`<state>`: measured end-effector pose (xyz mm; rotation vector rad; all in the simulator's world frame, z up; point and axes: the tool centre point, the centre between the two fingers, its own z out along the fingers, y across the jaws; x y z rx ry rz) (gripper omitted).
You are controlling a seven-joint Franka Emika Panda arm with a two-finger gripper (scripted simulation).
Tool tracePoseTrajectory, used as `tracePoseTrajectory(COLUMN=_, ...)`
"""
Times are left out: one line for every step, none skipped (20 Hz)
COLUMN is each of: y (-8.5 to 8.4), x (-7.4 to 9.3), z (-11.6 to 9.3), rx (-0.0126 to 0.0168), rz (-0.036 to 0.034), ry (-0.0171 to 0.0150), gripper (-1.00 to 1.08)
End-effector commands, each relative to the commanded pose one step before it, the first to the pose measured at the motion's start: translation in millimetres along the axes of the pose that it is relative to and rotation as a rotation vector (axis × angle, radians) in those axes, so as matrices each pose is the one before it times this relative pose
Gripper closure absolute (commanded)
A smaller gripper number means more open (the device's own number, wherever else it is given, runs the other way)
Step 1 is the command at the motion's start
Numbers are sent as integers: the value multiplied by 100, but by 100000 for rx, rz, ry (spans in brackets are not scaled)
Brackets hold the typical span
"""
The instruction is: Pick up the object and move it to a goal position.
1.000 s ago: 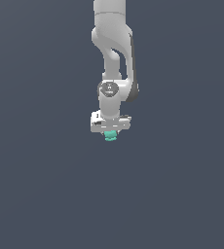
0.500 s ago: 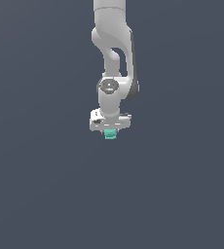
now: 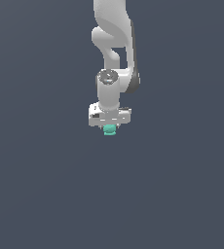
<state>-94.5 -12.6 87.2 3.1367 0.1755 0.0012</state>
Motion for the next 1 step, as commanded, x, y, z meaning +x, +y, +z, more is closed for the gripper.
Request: tracePoseTrajectory(y=12, x=-38, z=-268, rx=12, rz=-13, ry=-87, gripper=108)
